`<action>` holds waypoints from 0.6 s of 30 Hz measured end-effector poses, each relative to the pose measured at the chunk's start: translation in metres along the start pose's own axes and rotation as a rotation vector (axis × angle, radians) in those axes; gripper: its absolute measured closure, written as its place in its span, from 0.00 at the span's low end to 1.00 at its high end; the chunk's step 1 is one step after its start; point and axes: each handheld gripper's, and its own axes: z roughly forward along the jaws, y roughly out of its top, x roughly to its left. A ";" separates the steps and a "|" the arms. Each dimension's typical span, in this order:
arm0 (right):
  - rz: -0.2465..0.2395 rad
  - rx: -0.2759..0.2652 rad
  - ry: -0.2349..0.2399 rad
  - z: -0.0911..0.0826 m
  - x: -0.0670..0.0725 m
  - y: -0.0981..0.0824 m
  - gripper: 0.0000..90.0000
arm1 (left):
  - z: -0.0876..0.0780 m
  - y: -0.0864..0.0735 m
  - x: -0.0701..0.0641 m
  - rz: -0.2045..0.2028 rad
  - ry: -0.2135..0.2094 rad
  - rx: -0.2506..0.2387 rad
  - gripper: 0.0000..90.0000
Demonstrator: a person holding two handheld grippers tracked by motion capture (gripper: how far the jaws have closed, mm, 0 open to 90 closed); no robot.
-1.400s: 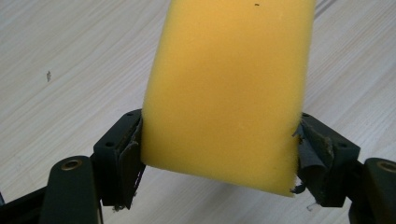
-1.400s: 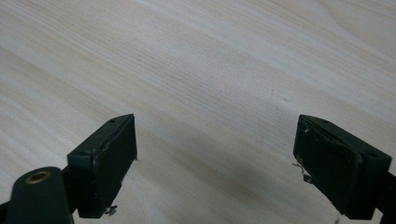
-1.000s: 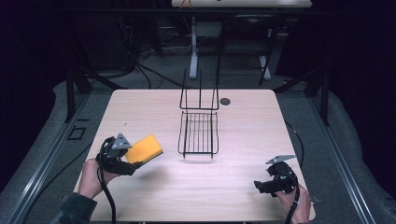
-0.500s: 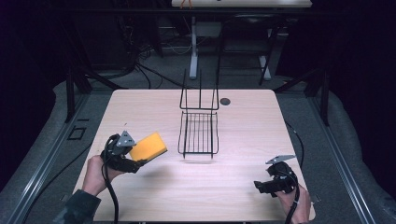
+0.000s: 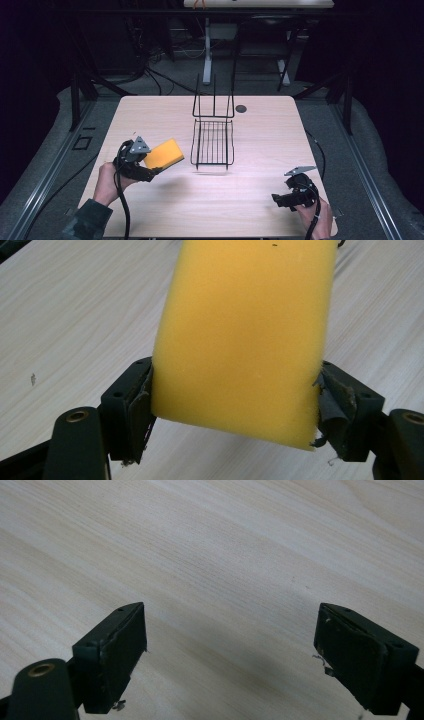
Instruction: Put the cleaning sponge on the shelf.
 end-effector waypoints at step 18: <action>0.001 0.002 0.002 -0.001 0.001 0.000 0.15 | 0.004 0.026 -0.001 0.028 -0.018 -0.041 0.29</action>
